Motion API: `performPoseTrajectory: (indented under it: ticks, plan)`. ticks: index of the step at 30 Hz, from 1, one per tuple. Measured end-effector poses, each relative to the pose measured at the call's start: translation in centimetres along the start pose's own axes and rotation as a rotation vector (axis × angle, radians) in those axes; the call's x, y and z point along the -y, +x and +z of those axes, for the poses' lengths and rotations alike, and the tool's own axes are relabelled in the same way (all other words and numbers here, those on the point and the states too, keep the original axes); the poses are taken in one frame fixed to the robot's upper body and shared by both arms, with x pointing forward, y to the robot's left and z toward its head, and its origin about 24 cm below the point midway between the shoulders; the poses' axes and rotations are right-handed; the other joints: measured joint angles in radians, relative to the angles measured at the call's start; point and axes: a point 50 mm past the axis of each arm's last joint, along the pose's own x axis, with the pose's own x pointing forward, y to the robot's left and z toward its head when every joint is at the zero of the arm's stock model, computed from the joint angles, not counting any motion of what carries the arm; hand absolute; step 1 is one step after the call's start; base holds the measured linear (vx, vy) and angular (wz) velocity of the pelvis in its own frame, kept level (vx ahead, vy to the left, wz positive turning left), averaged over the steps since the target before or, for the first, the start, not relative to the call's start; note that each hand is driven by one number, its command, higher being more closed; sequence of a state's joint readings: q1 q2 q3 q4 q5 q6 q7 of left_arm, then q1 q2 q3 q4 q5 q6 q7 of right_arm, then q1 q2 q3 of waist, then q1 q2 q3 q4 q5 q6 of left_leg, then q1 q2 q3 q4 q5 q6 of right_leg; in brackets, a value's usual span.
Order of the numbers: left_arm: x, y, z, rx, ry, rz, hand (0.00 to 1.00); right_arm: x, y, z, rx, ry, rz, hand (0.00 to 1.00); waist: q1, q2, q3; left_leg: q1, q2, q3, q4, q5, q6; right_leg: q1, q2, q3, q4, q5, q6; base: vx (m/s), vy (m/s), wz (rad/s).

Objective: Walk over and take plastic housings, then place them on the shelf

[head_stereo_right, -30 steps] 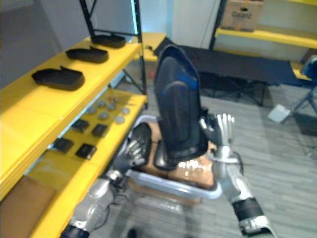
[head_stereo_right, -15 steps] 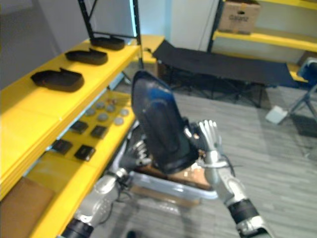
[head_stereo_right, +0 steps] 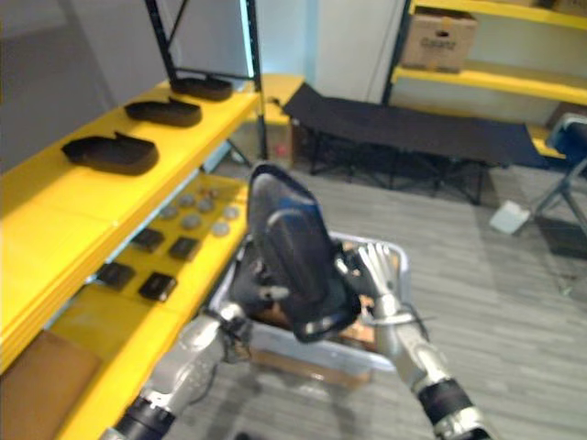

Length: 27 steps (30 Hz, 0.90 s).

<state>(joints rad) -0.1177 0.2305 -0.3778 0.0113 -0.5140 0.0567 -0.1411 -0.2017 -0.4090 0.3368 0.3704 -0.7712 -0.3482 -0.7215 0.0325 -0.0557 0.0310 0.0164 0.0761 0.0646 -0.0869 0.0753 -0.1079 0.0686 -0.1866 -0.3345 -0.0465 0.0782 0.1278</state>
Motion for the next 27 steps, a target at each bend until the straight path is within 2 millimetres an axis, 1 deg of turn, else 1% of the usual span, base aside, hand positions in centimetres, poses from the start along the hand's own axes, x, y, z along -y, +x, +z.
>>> performPoseTrajectory:
  ticks: [7, 8, 11, 13, 18, 22, 27]
  plan:
    - [0.8, 0.1, -0.5, -0.028, 0.003, -0.023, 0.0, -0.4, -0.4, -0.3, -0.033, 0.009, -0.007, 1.0, 0.001, -0.01, -0.006, -0.001, 0.0, -0.003, 0.0, 0.001, -0.001, 0.001, 0.0, -0.008, 0.0, 0.0, 0.0, 0.0, 0.0, 0.0]
    - [0.9, 0.1, -0.7, -0.04, 0.01, -0.027, 1.0, -0.5, -0.4, -0.2, -0.032, 0.015, -0.009, 1.0, 0.001, -0.01, -0.006, -0.001, 0.0, -0.003, 0.0, 0.001, 0.0, 0.001, 0.0, -0.008, 0.0, 0.0, 0.0, 0.0, 0.0, 0.0]
    - [1.3, 0.1, -1.3, -0.077, 0.016, -0.043, 1.0, -1.0, -0.5, 0.5, -0.02, 0.036, -0.009, 1.0, 0.001, -0.01, -0.006, -0.001, 0.0, -0.004, 0.0, 0.001, 0.0, 0.002, 0.0, -0.009, 0.0, 0.0, 0.0, 0.0, 0.0, 0.0]
    - [1.2, -0.1, -1.7, -0.102, 0.03, -0.03, 1.0, -1.0, -0.5, 0.5, -0.031, 0.052, -0.013, 1.0, 0.004, -0.01, -0.007, -0.001, 0.0, -0.004, 0.0, 0.001, 0.0, 0.002, 0.0, -0.009, 0.0, 0.0, 0.0, 0.0, 0.0, 0.0]
    - [0.6, -0.4, -2.0, -0.113, 0.045, 0.065, 1.0, -1.2, -0.3, 1.3, -0.035, 0.112, -0.033, 1.0, 0.006, -0.01, -0.007, -0.001, 0.0, -0.004, 0.001, 0.001, 0.0, 0.001, 0.0, -0.009, 0.0, 0.0, 0.0, 0.0, 0.0, 0.0]
    - [-0.3, -0.6, -2.3, -0.108, 0.045, 0.172, 1.0, -1.8, -0.2, 2.5, -0.06, 0.207, -0.049, 1.0, 0.006, -0.01, -0.007, -0.001, 0.0, -0.004, 0.001, 0.001, 0.0, 0.001, 0.0, -0.009, -0.001, 0.0, 0.0, 0.0, 0.0, 0.0]
    - [-1.1, -1.4, -3.0, -0.103, 0.015, 0.288, 1.0, -3.2, -1.2, 4.6, -0.12, 0.353, -0.049, 1.0, 0.006, -0.01, -0.007, -0.001, 0.0, -0.003, 0.001, 0.001, 0.0, 0.002, 0.0, -0.009, -0.004, 0.0, 0.0, 0.0, 0.0, 0.0]
